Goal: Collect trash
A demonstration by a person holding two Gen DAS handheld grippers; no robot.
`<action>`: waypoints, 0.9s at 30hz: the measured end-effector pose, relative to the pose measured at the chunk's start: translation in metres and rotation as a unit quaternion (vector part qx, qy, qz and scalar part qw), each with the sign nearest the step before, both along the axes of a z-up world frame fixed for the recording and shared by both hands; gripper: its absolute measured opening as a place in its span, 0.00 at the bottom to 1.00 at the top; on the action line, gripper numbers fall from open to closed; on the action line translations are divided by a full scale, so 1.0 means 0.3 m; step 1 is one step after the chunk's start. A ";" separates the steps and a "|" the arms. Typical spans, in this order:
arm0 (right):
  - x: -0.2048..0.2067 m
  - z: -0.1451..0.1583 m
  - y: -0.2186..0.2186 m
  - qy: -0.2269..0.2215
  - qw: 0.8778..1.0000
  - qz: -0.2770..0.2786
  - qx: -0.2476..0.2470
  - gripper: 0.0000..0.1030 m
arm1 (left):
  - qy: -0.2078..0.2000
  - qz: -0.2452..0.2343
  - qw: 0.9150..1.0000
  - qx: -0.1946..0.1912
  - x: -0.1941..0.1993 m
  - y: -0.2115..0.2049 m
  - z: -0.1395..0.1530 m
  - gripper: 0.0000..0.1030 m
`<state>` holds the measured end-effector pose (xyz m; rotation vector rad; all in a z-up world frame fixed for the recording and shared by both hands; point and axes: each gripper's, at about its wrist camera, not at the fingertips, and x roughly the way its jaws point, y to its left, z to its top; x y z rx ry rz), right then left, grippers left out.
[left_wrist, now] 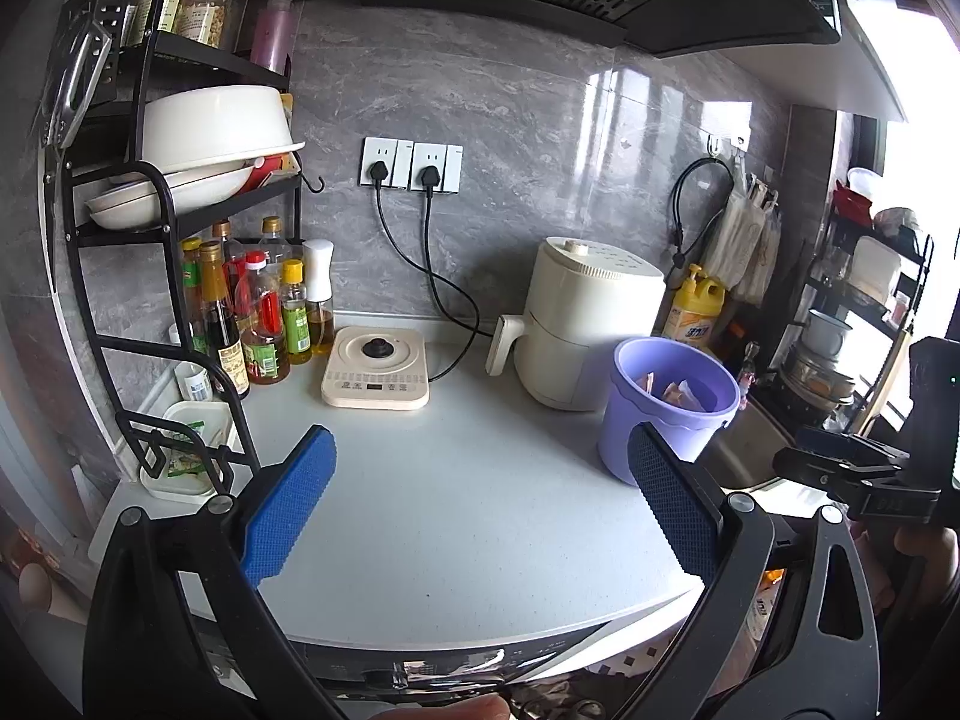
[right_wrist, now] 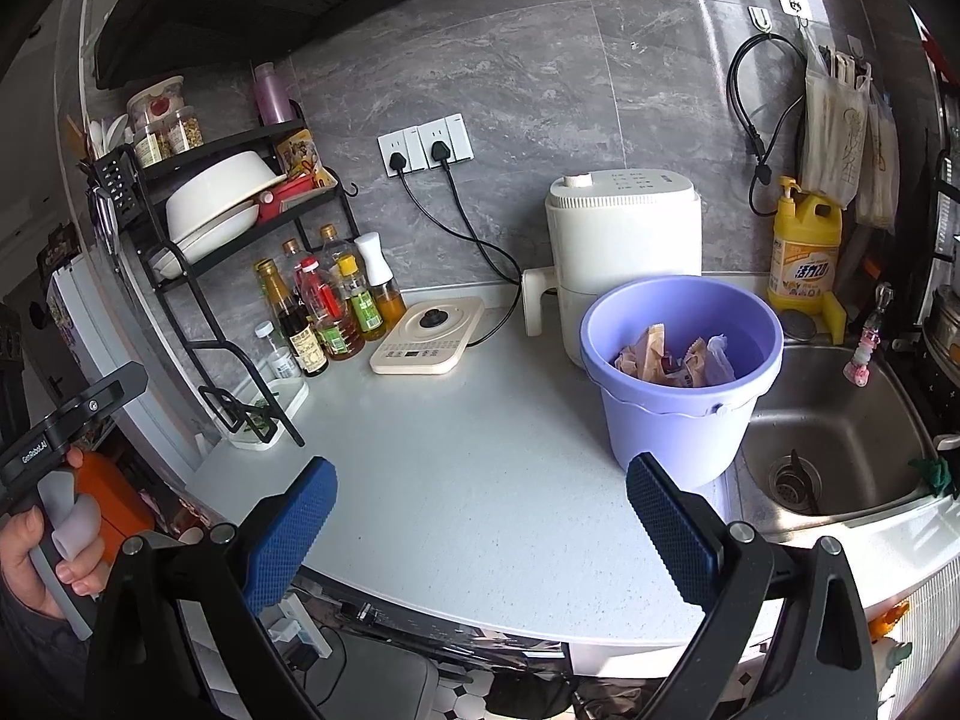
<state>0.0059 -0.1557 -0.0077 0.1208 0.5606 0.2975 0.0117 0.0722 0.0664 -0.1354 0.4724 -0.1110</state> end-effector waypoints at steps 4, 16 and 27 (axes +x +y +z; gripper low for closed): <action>-0.004 -0.001 0.000 0.000 1.000 -0.003 -0.001 0.92 | 0.003 -0.001 1.000 -0.001 -0.001 -0.002 -0.003 0.94; -0.022 -0.005 -0.009 0.001 1.000 -0.016 -0.002 0.92 | 0.005 -0.010 1.000 -0.003 0.005 -0.014 -0.013 0.94; -0.021 -0.006 -0.007 0.001 1.000 -0.016 -0.001 0.92 | 0.006 -0.008 1.000 -0.004 0.005 -0.010 -0.017 0.94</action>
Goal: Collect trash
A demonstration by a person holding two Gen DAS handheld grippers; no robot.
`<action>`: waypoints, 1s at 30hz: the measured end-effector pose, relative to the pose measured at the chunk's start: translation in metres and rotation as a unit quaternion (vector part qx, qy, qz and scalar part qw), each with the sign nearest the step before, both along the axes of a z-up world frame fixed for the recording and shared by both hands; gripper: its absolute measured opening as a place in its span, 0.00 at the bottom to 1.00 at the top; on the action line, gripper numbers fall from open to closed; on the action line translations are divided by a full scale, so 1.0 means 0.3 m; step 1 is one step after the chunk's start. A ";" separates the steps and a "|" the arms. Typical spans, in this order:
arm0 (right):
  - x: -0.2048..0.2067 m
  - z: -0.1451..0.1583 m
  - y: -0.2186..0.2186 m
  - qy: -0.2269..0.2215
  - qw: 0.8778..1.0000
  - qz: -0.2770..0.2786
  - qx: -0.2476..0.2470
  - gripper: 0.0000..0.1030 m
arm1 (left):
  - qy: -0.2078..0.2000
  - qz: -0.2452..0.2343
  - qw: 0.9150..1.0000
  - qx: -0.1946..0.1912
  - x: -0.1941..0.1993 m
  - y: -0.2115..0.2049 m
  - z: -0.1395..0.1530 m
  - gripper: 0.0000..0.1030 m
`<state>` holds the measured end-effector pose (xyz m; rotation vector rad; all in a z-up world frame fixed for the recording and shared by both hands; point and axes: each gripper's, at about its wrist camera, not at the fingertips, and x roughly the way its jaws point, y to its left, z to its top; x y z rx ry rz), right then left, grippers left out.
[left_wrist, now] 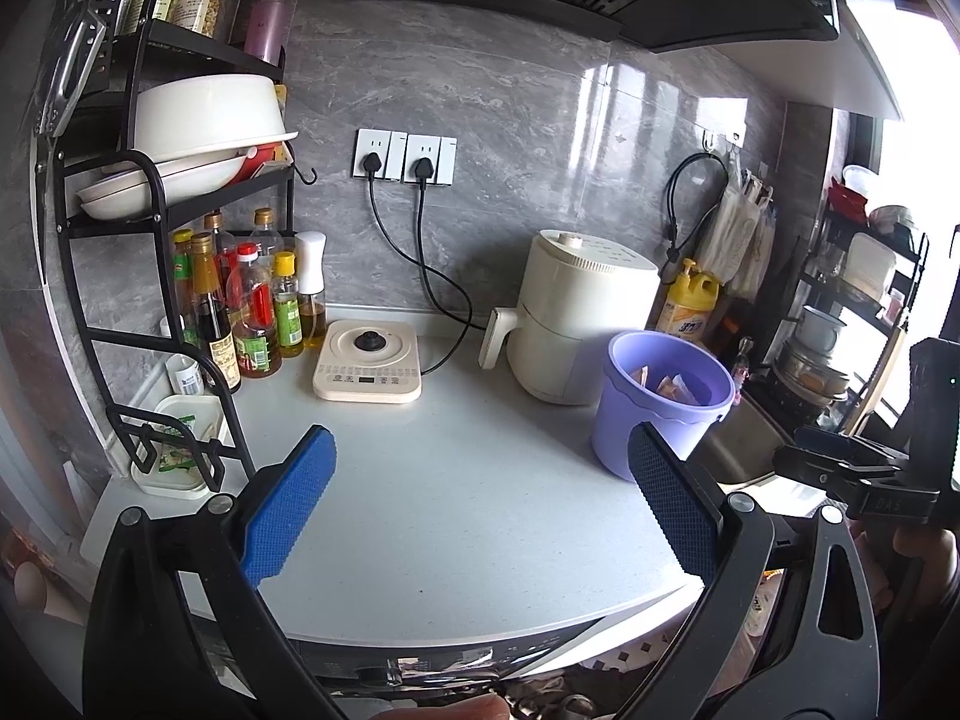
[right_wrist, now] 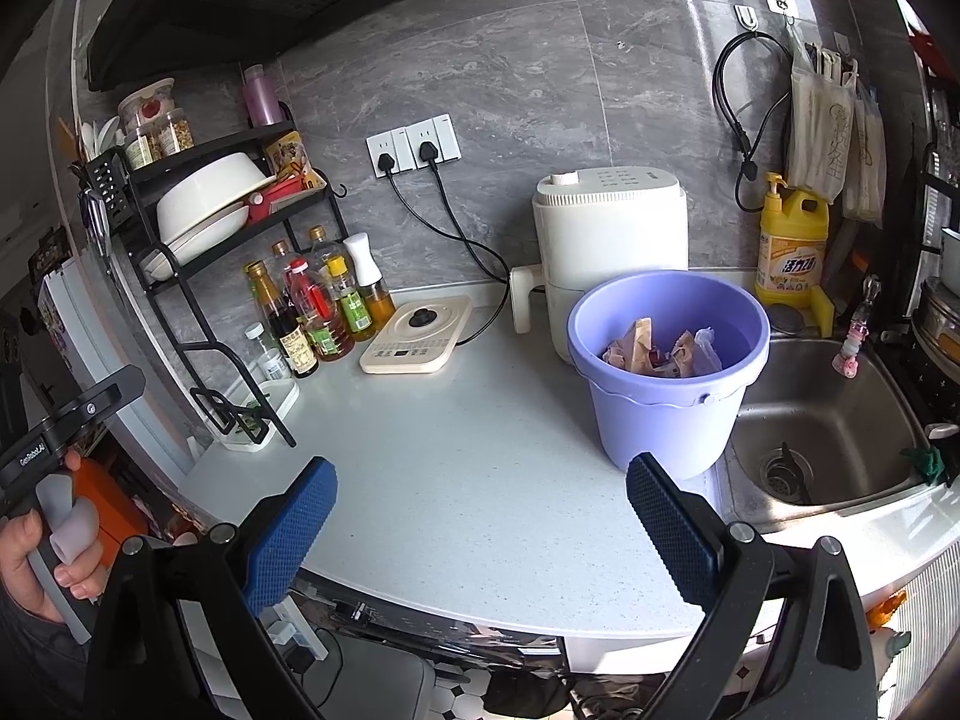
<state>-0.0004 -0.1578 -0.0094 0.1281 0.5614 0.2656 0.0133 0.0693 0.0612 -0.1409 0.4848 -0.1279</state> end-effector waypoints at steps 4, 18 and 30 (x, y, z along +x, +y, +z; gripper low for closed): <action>0.005 -0.002 0.007 0.002 1.000 0.000 0.001 0.92 | 0.000 0.000 1.000 0.000 0.001 0.002 -0.001 0.94; 0.012 -0.001 0.017 0.001 1.000 -0.001 0.000 0.92 | -0.001 0.000 1.000 0.001 0.001 -0.001 -0.001 0.94; 0.044 -0.020 0.003 0.011 1.000 -0.005 0.001 0.92 | 0.009 -0.003 1.000 -0.003 0.063 0.003 -0.010 0.94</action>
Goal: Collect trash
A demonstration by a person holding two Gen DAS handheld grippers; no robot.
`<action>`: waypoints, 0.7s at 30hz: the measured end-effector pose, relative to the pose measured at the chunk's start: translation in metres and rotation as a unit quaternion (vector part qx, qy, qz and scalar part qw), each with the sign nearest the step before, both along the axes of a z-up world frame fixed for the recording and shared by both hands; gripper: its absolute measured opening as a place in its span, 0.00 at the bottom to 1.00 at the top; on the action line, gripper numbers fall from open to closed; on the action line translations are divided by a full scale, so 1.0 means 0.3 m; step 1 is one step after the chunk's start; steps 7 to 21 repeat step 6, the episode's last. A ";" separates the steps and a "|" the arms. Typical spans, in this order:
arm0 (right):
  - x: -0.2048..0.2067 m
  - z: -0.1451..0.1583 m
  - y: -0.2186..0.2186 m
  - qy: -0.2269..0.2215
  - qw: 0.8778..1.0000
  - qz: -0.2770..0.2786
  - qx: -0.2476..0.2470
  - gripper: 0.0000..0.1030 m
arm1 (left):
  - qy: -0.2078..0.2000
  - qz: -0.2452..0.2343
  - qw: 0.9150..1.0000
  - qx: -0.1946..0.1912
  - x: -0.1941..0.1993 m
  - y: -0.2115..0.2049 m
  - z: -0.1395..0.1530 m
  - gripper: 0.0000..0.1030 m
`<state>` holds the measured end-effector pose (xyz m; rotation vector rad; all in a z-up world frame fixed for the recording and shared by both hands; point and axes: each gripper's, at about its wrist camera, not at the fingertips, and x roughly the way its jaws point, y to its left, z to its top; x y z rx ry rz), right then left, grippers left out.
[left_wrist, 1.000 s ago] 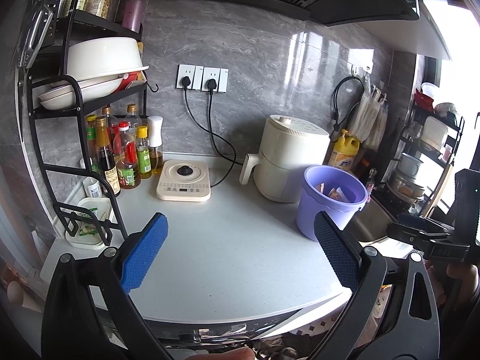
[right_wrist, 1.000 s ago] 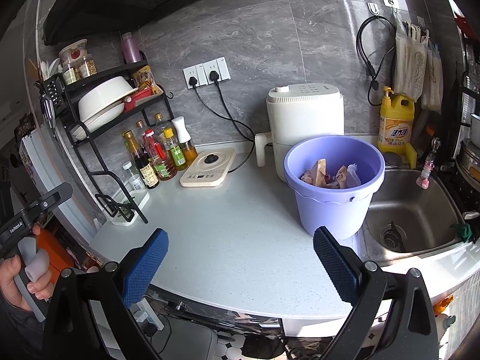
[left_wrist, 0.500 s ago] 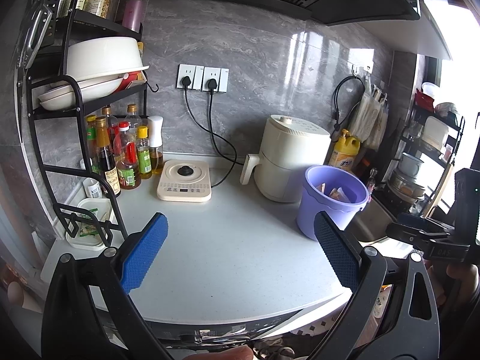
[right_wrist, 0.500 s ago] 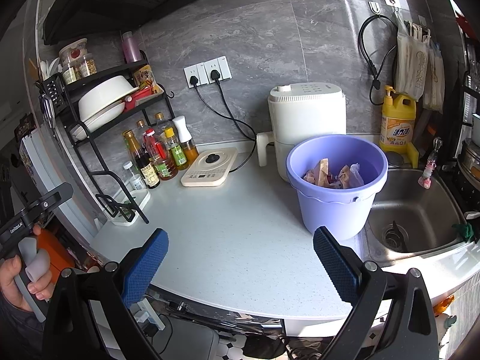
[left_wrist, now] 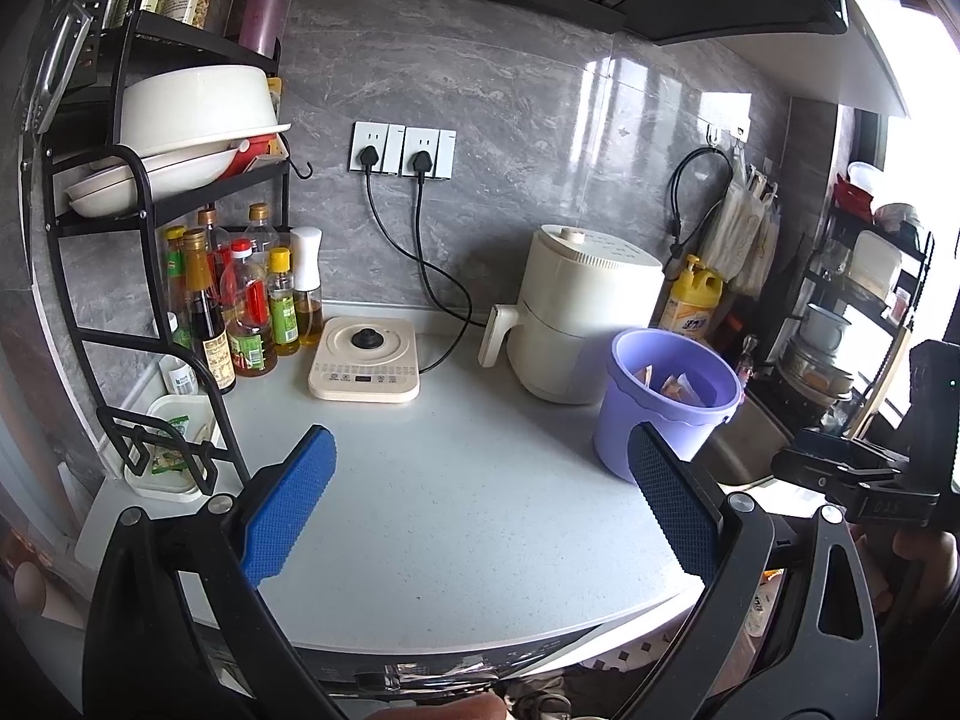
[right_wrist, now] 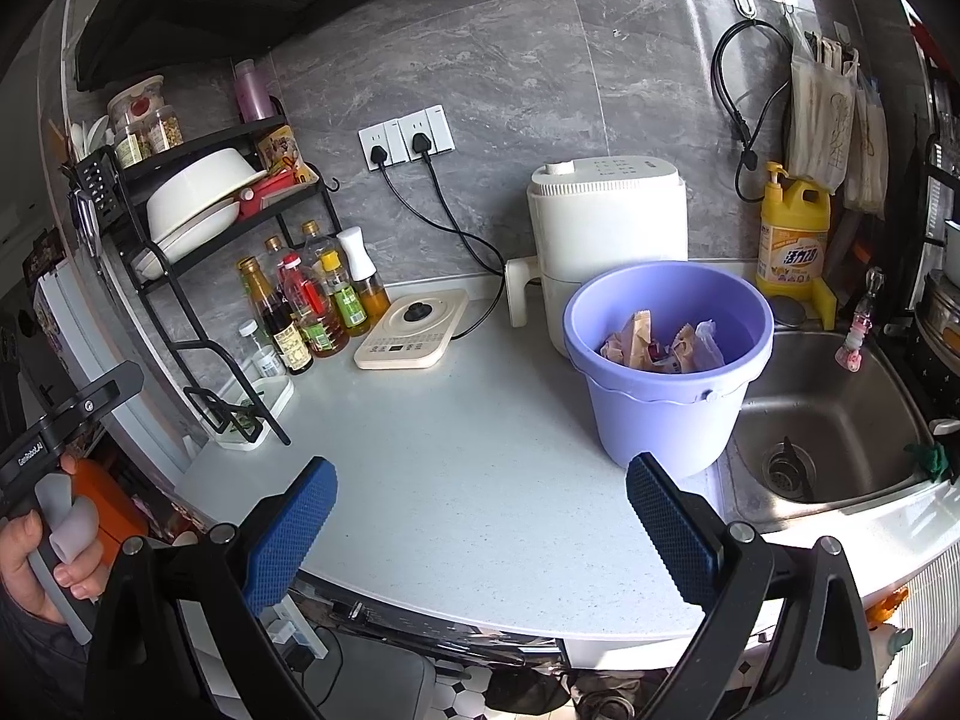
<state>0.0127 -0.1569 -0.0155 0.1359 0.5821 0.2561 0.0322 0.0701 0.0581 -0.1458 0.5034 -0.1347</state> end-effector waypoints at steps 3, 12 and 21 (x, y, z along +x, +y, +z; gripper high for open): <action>0.012 0.000 -0.006 0.002 1.000 -0.001 0.001 0.92 | 0.003 -0.003 1.000 0.000 0.019 -0.006 -0.006 0.94; 0.021 0.000 -0.010 0.001 1.000 -0.002 -0.002 0.92 | 0.007 -0.005 1.000 -0.001 0.044 -0.016 -0.018 0.94; 0.021 0.000 -0.010 0.001 1.000 -0.002 -0.002 0.92 | 0.007 -0.005 1.000 -0.001 0.044 -0.016 -0.018 0.94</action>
